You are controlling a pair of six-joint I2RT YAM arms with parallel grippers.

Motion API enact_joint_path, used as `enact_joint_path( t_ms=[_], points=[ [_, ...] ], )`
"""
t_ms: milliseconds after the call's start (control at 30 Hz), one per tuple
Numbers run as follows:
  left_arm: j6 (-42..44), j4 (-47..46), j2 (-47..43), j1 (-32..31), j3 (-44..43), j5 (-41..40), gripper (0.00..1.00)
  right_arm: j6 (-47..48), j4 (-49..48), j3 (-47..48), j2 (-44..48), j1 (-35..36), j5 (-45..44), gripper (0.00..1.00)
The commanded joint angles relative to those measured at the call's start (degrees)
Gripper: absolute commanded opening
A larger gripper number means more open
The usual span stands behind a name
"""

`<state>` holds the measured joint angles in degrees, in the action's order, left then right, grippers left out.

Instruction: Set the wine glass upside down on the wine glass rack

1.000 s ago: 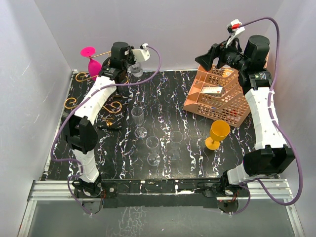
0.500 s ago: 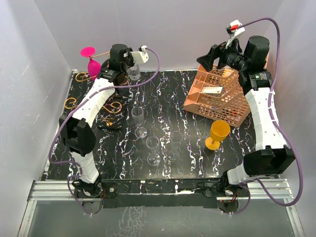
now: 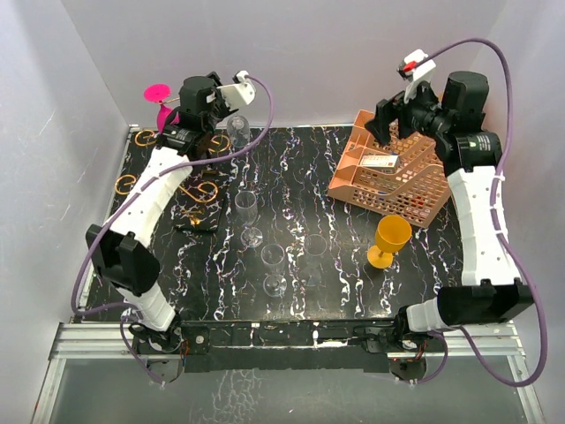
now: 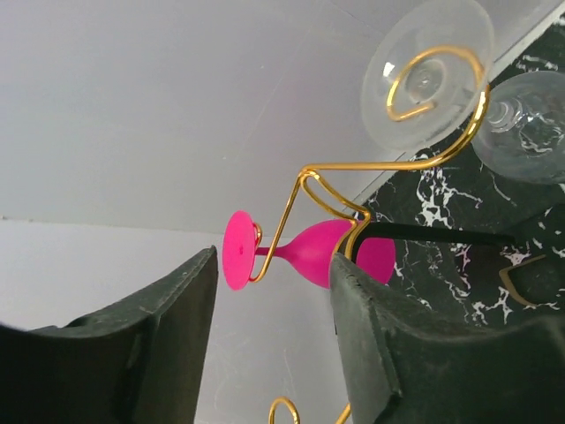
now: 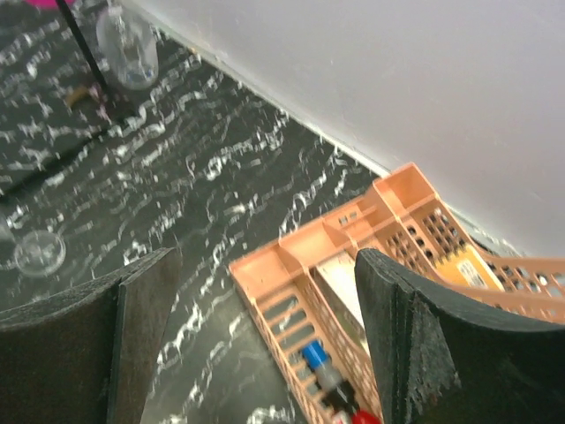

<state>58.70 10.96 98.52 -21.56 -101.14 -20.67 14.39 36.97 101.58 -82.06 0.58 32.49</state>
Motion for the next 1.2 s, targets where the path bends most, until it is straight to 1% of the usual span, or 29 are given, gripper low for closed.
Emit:
enact_joint_path(
  t_ms=[0, 100, 167, 333, 433, 600, 733, 900, 1167],
  points=[
    [-9.33, 2.97, -6.48, -0.15, -0.61, -0.28, 0.56, 12.46, 12.4, -1.48, 6.43, -0.32, -6.01, 0.87],
    [-13.09, 5.74, -7.84, -0.17, -1.18, 0.93, 0.7, 15.41, 16.97, -7.35, 10.37, -1.11, -11.25, 0.87],
    [-14.98, 7.12, -8.45, -0.15, -1.98, 1.17, 0.8, 17.3, 19.2, -12.54, 13.89, -2.87, -12.08, 0.87],
    [-19.01, 9.33, -9.41, 0.05, -3.8, 0.6, 0.96, 18.24, 20.55, -21.02, 19.5, -8.3, -11.94, 0.88],
    [-19.69, 10.19, -9.94, 0.37, -3.76, 0.74, 0.97, 18.68, 22.71, -24.2, 20.24, -10.01, -13.22, 0.86],
    [-19.24, 10.0, -10.24, 0.45, -3.22, -0.05, 0.97, 19.1, 27.04, -27.49, 19.84, -10.52, -13.12, 0.81],
    [-19.51, 10.19, -10.16, 0.55, -2.84, 0.09, 0.97, 19.31, 27.72, -30.82, 19.39, -10.51, -15.47, 0.77],
    [-19.9, 10.53, -10.46, 0.52, -2.34, 0.29, 0.97, 18.42, 27.51, -31.82, 16.11, -10.43, -15.65, 0.65],
    [-19.41, 10.5, -11.18, 0.53, -1.84, -0.21, 0.97, 18.17, 25.21, -33.76, 12.31, -10.1, -15.79, 0.43]
  ],
)
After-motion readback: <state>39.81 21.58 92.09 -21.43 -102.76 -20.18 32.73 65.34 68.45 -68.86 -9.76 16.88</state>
